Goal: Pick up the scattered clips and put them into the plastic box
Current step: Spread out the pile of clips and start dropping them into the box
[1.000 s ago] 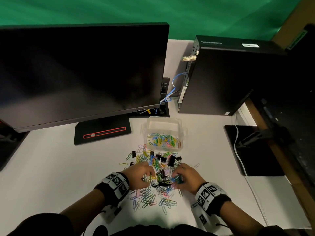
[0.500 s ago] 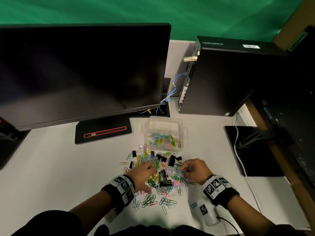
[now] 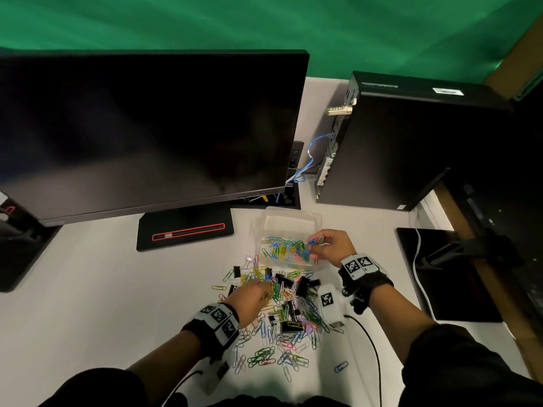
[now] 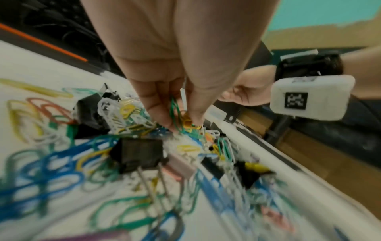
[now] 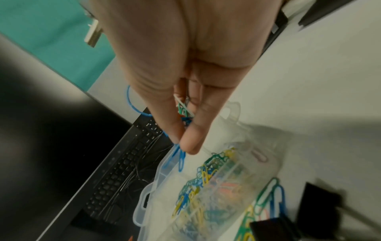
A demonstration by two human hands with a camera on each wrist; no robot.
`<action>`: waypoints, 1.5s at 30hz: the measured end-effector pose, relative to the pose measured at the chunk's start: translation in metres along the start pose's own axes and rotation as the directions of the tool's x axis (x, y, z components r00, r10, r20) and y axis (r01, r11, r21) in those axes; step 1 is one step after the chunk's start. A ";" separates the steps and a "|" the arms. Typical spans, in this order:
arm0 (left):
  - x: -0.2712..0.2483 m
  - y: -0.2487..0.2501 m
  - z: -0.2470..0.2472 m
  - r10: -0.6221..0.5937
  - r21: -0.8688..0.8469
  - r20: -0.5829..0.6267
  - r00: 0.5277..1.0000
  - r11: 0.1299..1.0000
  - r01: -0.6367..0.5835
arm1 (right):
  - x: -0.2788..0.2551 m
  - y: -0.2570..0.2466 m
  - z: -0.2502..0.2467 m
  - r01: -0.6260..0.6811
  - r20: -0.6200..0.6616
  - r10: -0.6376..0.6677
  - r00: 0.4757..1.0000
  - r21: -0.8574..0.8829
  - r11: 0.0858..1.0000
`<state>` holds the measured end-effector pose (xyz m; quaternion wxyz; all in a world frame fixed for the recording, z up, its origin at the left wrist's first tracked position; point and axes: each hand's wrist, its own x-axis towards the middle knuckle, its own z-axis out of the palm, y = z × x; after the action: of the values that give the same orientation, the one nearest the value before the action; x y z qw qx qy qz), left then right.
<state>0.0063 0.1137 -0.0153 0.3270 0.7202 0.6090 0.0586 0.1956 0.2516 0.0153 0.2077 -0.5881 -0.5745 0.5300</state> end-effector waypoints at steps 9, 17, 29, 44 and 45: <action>0.026 -0.012 -0.029 -0.177 -0.482 -0.122 0.977 0.871 0.098 | 0.014 0.003 0.010 -0.178 0.078 0.160 0.984 0.371 0.911; 0.068 0.002 -0.058 -0.268 -0.835 -0.066 0.961 0.543 0.094 | 0.010 0.004 0.002 -0.198 0.133 0.155 0.979 0.445 0.873; 0.087 0.018 -0.070 -0.324 -0.979 0.138 0.936 0.101 0.179 | -0.021 0.030 -0.031 -0.102 0.062 0.084 0.995 0.402 0.910; 0.007 0.006 -0.040 -0.056 -0.308 0.092 0.994 0.948 0.082 | -0.082 0.099 -0.047 -0.081 -0.077 0.051 0.996 -0.462 0.883; 0.001 0.006 -0.035 -0.036 -0.236 0.141 0.989 0.969 0.069 | -0.087 0.101 -0.044 -0.074 -0.087 0.037 0.995 -0.462 0.884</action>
<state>-0.0055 0.1282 0.0145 0.4539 0.6614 0.5925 0.0741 0.2985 0.1640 -0.0220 0.0671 -0.6567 -0.6593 0.3600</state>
